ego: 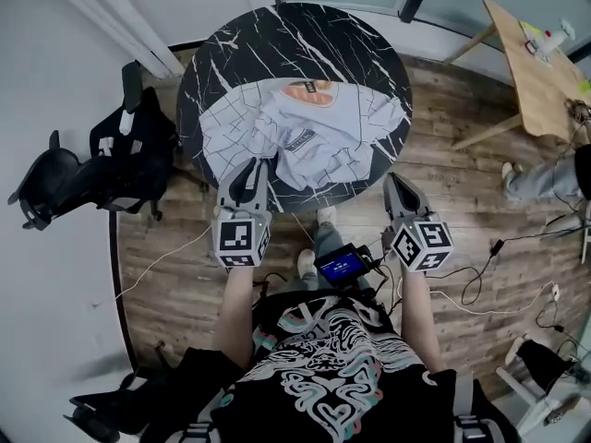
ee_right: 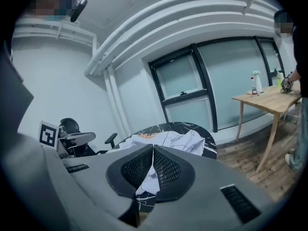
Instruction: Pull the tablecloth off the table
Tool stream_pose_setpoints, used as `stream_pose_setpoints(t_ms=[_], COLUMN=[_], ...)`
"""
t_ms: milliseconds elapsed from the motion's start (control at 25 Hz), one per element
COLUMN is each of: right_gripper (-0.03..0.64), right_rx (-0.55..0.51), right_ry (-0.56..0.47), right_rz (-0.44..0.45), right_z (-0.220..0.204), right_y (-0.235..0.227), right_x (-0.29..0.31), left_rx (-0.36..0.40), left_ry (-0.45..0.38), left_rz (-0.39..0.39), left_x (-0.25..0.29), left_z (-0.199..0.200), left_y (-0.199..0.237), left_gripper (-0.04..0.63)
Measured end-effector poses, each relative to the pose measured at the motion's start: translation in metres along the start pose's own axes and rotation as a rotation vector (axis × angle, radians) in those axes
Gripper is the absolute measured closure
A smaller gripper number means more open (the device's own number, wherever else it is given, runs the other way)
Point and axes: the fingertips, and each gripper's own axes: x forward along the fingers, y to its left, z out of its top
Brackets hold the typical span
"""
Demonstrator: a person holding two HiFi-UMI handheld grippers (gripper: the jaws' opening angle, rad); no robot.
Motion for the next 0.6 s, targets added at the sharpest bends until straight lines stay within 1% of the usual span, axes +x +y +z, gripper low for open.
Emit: stream_pose_setpoints(t_ms=[160, 280, 400, 480, 600], right_gripper=[0.575, 0.566, 0.561, 0.528, 0.518], right_rx=[0.008, 0.019, 0.032, 0.058, 0.077], right_ry=[0.042, 0.054, 0.073, 0.105, 0.14], right_rz=[0.031, 0.052, 0.087, 0.125, 0.141], right_z=[-0.009, -0.007, -0.014, -0.026, -0.032], right_y=[0.0, -0.008, -0.011, -0.008, -0.006], right_x=[0.01, 0.024, 0.032, 0.031, 0.033], left_rx=[-0.013, -0.01, -0.011, -0.016, -0.02], left_ry=[0.035, 0.032, 0.043, 0.069, 0.098], left_rz=[-0.004, -0.024, -0.037, -0.048, -0.056], left_x=[0.007, 0.023, 0.033, 0.033, 0.033], left_z=[-0.014, -0.012, -0.02, -0.03, -0.037], left_y=[-0.001, -0.005, -0.008, -0.012, -0.014], left_gripper=[0.52, 0.52, 0.52, 0.52, 0.52])
